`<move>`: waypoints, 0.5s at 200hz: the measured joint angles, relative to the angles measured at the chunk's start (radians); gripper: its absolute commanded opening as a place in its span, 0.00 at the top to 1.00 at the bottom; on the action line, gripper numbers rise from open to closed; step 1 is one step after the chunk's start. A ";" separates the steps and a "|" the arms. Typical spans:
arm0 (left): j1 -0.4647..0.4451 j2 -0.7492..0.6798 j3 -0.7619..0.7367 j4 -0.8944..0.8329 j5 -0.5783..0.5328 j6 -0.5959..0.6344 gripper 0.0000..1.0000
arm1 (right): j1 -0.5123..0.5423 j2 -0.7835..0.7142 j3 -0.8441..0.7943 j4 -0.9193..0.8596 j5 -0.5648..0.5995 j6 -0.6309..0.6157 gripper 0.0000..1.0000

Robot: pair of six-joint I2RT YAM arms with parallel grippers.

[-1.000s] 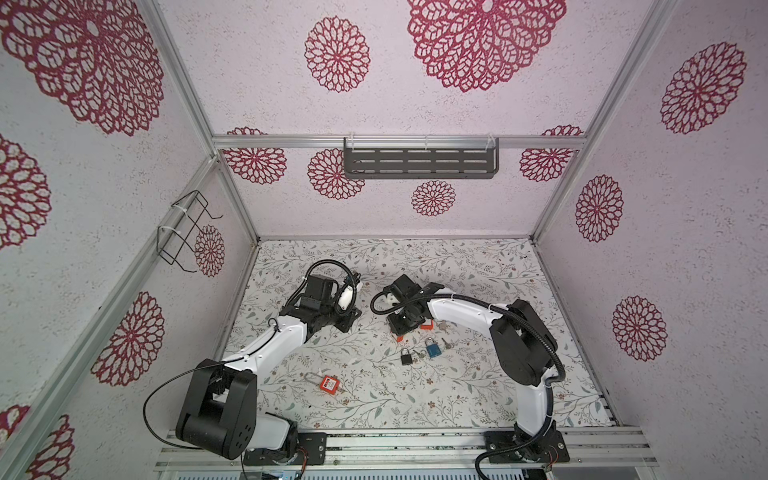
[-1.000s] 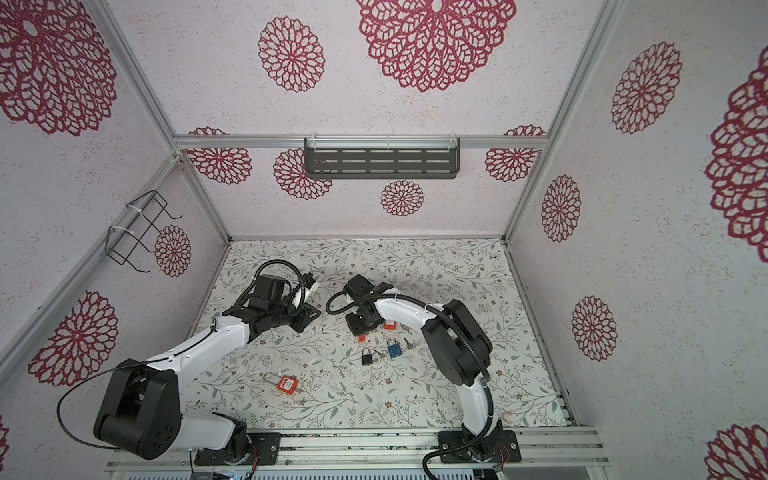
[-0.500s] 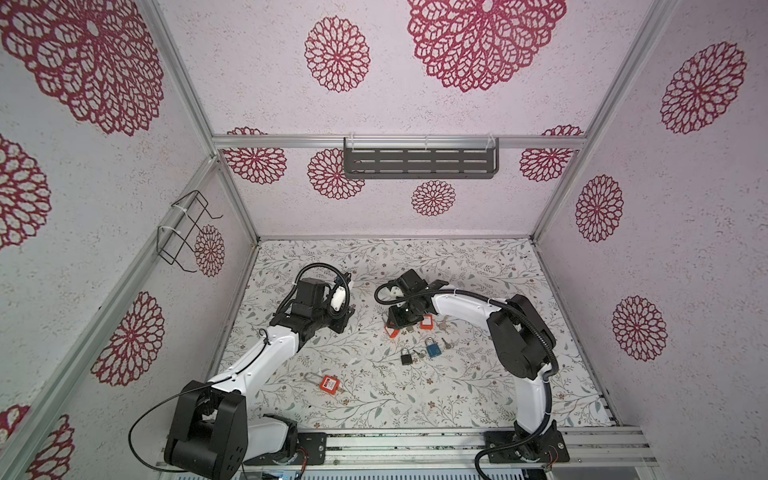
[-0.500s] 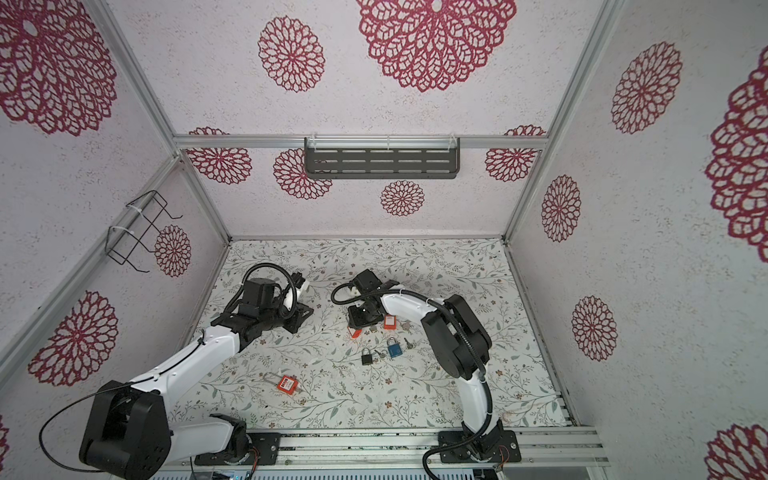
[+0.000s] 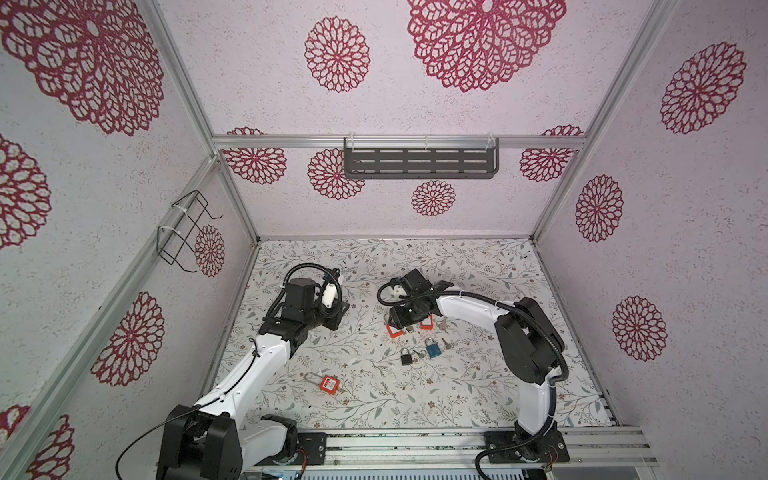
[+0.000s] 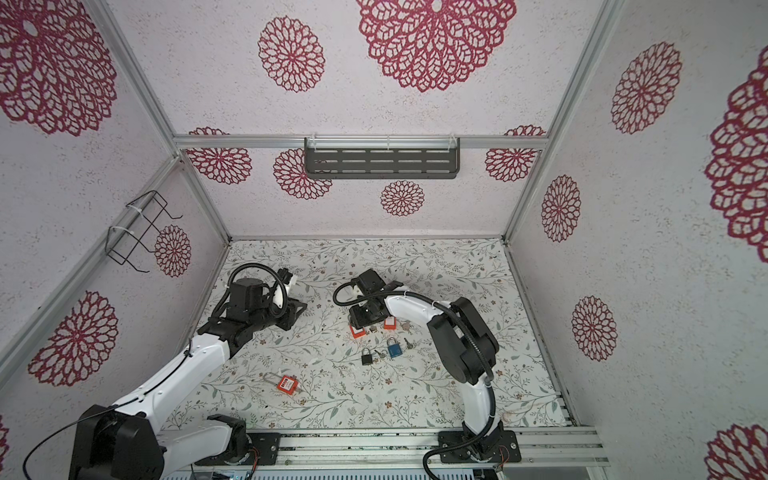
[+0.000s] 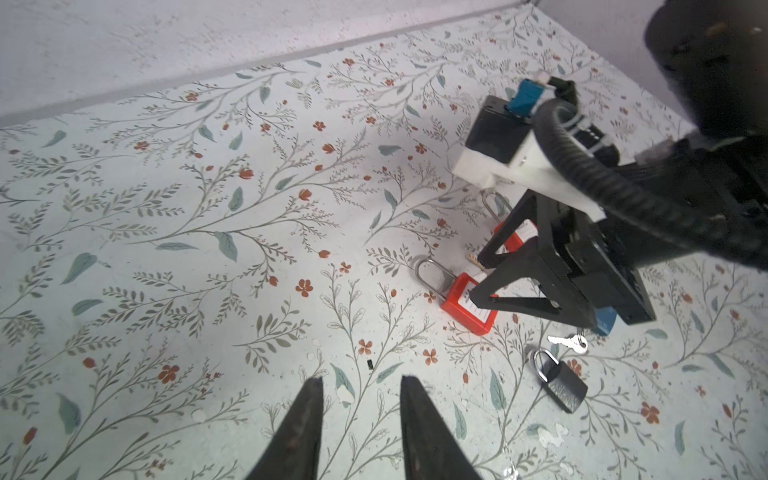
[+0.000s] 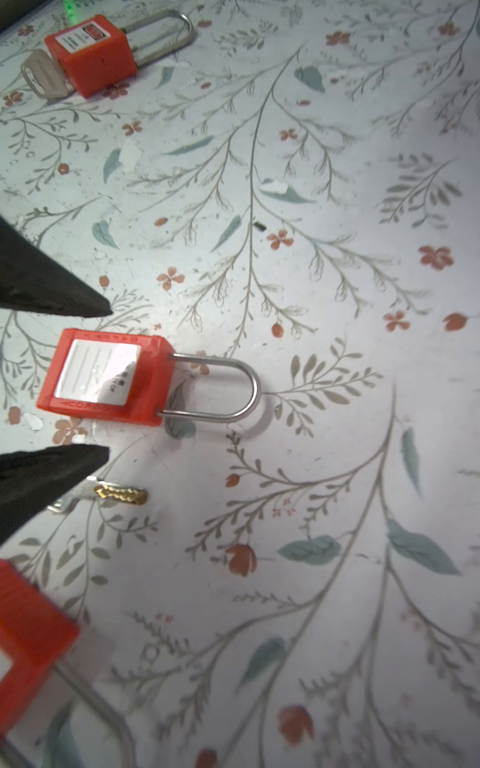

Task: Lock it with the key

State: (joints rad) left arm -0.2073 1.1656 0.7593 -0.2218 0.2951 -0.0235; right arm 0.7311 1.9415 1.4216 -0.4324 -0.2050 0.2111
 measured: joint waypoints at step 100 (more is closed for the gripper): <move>0.425 -0.179 -0.024 -0.088 0.003 -0.406 0.52 | 0.422 0.203 0.404 -0.315 -0.039 -0.415 0.45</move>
State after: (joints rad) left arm 0.2180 0.9871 0.7353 -0.3099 0.2977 -0.4294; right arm 1.1526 2.1445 1.8259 -0.7479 -0.2436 -0.2035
